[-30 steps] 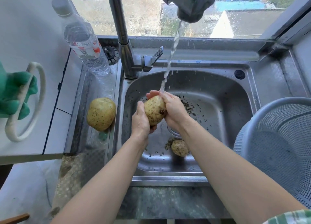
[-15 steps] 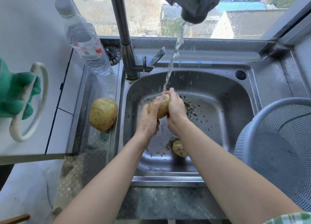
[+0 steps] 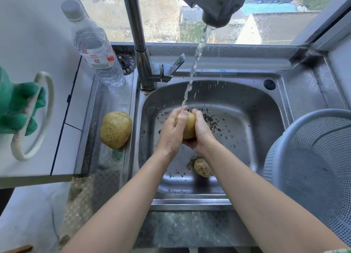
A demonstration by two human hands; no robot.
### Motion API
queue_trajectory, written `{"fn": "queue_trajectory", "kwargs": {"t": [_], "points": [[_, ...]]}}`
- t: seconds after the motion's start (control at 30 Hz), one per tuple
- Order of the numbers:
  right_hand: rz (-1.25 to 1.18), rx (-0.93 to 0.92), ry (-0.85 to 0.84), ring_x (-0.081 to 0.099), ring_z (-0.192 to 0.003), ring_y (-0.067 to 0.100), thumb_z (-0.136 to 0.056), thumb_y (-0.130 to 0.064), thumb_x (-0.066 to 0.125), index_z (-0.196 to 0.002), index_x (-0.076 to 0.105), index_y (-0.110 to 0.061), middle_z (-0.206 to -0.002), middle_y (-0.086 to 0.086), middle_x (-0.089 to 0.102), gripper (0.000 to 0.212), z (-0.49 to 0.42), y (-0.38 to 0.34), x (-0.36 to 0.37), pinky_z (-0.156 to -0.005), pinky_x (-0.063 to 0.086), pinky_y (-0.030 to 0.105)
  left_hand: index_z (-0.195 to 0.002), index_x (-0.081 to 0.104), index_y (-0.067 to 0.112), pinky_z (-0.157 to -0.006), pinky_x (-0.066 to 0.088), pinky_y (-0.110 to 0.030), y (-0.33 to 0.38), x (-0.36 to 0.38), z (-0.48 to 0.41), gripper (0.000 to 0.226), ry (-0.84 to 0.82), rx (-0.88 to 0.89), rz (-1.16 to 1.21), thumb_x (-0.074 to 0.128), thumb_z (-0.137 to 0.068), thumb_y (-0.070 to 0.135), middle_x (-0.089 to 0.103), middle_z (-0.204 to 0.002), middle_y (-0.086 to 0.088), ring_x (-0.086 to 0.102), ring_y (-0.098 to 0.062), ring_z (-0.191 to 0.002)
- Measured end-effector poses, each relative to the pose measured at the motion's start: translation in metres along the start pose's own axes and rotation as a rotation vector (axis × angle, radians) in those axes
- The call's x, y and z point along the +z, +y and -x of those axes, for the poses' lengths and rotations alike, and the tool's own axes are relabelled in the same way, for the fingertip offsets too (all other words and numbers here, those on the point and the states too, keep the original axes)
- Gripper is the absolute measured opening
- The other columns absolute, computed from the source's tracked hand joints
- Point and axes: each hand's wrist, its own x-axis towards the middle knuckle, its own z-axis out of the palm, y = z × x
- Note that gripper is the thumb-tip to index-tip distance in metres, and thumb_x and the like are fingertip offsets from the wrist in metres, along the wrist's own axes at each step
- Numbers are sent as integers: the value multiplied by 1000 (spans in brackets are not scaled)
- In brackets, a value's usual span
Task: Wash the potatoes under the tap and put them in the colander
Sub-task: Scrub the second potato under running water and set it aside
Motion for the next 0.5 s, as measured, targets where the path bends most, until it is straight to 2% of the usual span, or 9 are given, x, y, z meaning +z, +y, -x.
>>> {"fn": "queue_trajectory", "kwargs": {"t": [0.07,0.13,0.2,0.3,0.33,0.43,0.5], "points": [[89,-41,-45,66,-63,18,-87,-65,52,-104,61,-16,-93,11,67,52,6,2,-1,-52,53,29,-109,71,18,-79,57,-36,10,1,-7,32,81,-120,123,45,-102,34,67,-102,-1,64,-19,-94],[190,-101,-82,53,-47,12,-86,-68,50,-101,60,-17,-84,9,63,54,8,0,-1,-46,43,23,-99,75,17,-80,57,-41,15,-4,-17,38,166,-267,306,43,-102,38,70,-97,-7,65,-23,-92],[239,-116,-64,47,-41,10,-87,-70,47,-98,60,-13,-77,9,61,59,11,-4,-1,-40,39,21,-107,72,17,-84,56,-44,11,-9,-20,40,120,-269,455,39,-104,38,70,-107,-13,66,-27,-97],[178,-48,-12,39,-32,9,-92,-67,37,-86,59,-11,-59,6,56,61,11,-11,0,-29,30,15,-122,62,25,-89,52,-43,3,-7,-12,32,-47,-187,606,37,-105,35,65,-120,-11,64,-24,-101],[179,-39,-4,36,-30,9,-94,-65,34,-86,58,-12,-56,6,53,59,11,-12,1,-29,28,14,-120,62,26,-87,51,-41,3,-5,-11,30,-62,-210,654,37,-104,34,65,-118,-10,64,-24,-99],[264,-57,-12,32,-28,9,-98,-60,25,-93,56,-10,-54,9,50,59,10,-8,1,-29,24,14,-103,68,22,-61,47,-33,7,-6,-17,36,38,-328,695,35,-104,36,69,-102,-10,67,-25,-84],[301,-71,-10,31,-28,10,-100,-56,22,-89,55,-10,-52,12,52,58,11,-6,0,-31,23,14,-101,68,18,-61,50,-34,7,-5,-18,40,72,-354,700,33,-106,37,70,-98,-12,67,-26,-83]]}}
